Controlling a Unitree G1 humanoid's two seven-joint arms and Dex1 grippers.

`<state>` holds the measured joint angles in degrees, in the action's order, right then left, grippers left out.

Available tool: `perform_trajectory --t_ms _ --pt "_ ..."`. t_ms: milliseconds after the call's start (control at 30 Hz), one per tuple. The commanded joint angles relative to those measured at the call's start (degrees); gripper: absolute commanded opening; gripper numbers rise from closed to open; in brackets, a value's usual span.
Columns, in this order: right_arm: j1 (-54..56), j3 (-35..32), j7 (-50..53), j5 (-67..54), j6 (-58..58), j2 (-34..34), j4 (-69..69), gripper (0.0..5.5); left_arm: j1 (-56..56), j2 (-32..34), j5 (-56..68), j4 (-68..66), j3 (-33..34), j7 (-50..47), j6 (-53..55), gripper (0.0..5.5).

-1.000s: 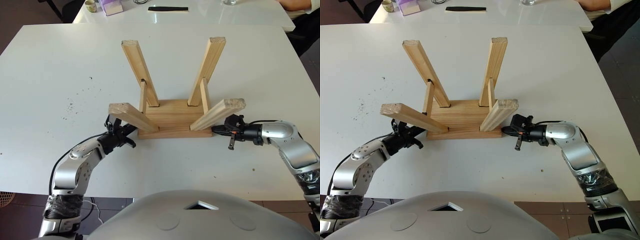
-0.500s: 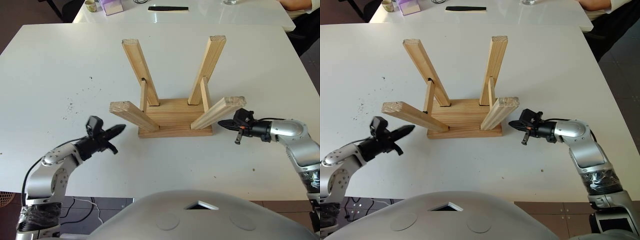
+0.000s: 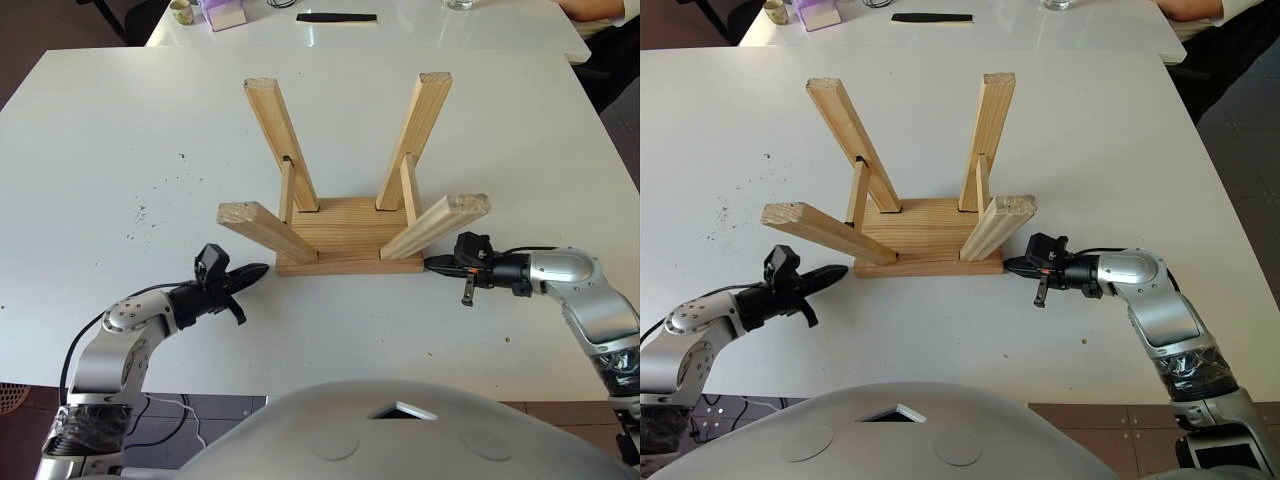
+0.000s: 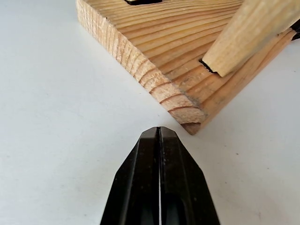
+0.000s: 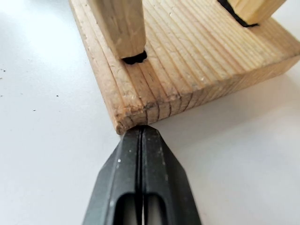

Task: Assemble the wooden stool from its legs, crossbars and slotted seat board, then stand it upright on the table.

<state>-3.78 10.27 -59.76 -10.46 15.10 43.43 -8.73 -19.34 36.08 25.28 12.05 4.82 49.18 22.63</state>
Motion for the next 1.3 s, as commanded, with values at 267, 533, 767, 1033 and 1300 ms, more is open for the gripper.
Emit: perform_trajectory --t_ms 267,533,767,1033,1300 --pt "0.9 0.2 1.3 -0.4 1.3 -1.4 -1.1 0.0 1.6 0.0 -0.5 -0.4 -2.8 1.5 0.6 0.03" --pt "0.5 1.1 1.1 -0.7 1.9 -2.0 -2.3 0.0 2.5 -0.8 -0.5 0.7 -4.3 1.3 1.6 0.03" --pt "-0.2 0.0 0.0 -3.2 4.1 -1.5 -5.0 0.0 2.9 -1.0 1.0 3.5 -2.6 1.3 1.3 0.03" --pt "-0.9 -6.9 -3.4 -14.7 12.7 1.8 -16.9 0.0 -0.2 2.5 8.9 16.6 3.4 2.8 6.9 0.03" --pt "0.5 -15.8 -3.1 -27.3 21.3 4.0 -25.8 0.0 -2.3 5.5 18.4 28.4 9.3 1.7 13.8 0.03"
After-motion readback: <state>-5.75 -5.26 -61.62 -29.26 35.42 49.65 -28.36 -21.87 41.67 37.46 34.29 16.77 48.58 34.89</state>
